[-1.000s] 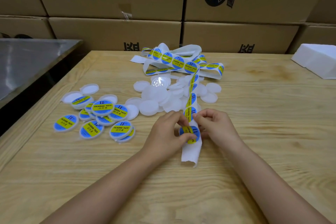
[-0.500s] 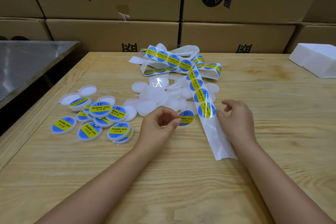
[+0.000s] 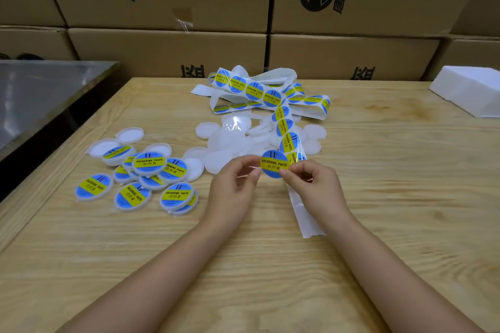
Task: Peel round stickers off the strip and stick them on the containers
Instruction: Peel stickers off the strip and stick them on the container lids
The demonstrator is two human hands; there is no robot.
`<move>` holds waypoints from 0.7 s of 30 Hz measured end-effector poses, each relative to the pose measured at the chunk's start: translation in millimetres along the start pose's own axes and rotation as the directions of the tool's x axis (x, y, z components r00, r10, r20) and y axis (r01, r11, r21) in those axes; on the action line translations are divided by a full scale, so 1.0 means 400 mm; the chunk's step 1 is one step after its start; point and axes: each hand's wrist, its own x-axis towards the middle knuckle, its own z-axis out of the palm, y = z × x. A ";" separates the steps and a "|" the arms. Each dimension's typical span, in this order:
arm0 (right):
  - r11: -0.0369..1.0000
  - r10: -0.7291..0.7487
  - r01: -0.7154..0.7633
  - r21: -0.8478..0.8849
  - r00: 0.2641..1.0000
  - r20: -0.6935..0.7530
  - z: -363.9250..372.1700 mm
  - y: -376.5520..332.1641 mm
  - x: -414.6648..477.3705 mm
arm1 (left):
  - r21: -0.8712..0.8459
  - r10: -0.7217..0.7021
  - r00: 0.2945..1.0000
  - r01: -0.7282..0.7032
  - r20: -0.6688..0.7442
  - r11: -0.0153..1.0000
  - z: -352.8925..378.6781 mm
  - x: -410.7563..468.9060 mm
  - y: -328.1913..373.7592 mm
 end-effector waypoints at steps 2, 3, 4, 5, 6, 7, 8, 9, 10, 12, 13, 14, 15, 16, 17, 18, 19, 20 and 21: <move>1.000 -0.001 0.002 0.027 0.999 -0.046 0.001 0.000 0.000 | 0.255 0.190 0.980 -0.197 0.051 0.947 0.007 -0.011 -0.001; 0.999 0.006 -0.003 0.049 0.998 -0.066 0.001 0.000 -0.001 | 0.314 0.232 0.969 -0.248 0.087 0.917 0.012 -0.015 -0.004; 0.997 0.017 -0.010 0.076 0.996 -0.087 0.000 -0.001 -0.001 | 0.339 0.231 0.966 -0.256 0.111 0.905 0.016 -0.017 -0.006; 0.995 0.031 -0.020 0.103 0.993 -0.111 -0.003 0.000 -0.001 | 0.349 0.200 0.973 -0.227 0.113 0.909 0.017 -0.018 -0.007; 0.991 0.047 -0.030 0.129 0.990 -0.134 -0.006 0.002 0.001 | 0.358 0.158 0.982 -0.184 0.101 0.916 0.018 -0.018 -0.009; 0.988 0.063 -0.040 0.151 0.986 -0.151 -0.011 0.004 0.003 | 0.380 0.133 0.986 -0.160 0.098 0.911 0.017 -0.018 -0.013; 0.986 0.073 -0.046 0.162 0.984 -0.161 -0.016 0.005 0.005 | 0.443 0.137 0.983 -0.176 0.118 0.879 0.017 -0.017 -0.019; 0.985 0.074 -0.047 0.167 0.983 -0.165 -0.019 0.007 0.007 | 0.543 0.157 0.974 -0.220 0.161 0.810 0.018 -0.018 -0.023; 0.985 0.071 -0.044 0.166 0.984 -0.165 -0.022 0.008 0.008 | 0.640 0.164 0.962 -0.267 0.217 0.721 0.021 -0.020 -0.027; 0.987 0.062 -0.037 0.155 0.985 -0.160 -0.021 0.009 0.009 | 0.771 0.100 0.952 -0.293 0.288 0.565 0.023 -0.023 -0.038; 0.988 0.056 -0.033 0.150 0.986 -0.155 -0.019 0.009 0.009 | 0.813 0.051 0.957 -0.269 0.285 0.516 0.023 -0.022 -0.043; 0.988 0.050 -0.028 0.149 0.988 -0.147 -0.017 0.010 0.008 | 0.839 0.013 0.964 -0.239 0.267 0.489 0.022 -0.019 -0.048; 0.988 0.046 -0.024 0.151 0.989 -0.143 -0.015 0.011 0.008 | 0.851 -0.009 0.967 -0.221 0.256 0.476 0.020 -0.017 -0.050; 0.988 0.041 -0.019 0.152 0.989 -0.141 -0.014 0.012 0.007 | 0.850 -0.001 0.966 -0.227 0.259 0.476 0.020 -0.016 -0.048; 0.988 0.033 -0.011 0.151 0.989 -0.142 -0.015 0.012 0.007 | 0.829 0.048 0.964 -0.250 0.262 0.500 0.020 -0.017 -0.042; 0.989 0.021 0.001 0.151 0.990 -0.143 -0.016 0.012 0.006 | 0.792 0.118 0.959 -0.281 0.259 0.543 0.020 -0.018 -0.032; 0.988 0.007 0.015 0.151 0.990 -0.142 -0.016 0.010 0.005 | 0.739 0.196 0.951 -0.308 0.238 0.599 0.019 -0.018 -0.023; 0.988 -0.006 0.028 0.151 0.990 -0.142 -0.015 0.009 0.005 | 0.670 0.279 0.944 -0.322 0.175 0.669 0.016 -0.020 -0.021; 0.988 -0.014 0.035 0.151 0.990 -0.142 -0.013 0.007 0.004 | 0.570 0.318 0.944 -0.310 0.088 0.761 0.012 -0.022 -0.015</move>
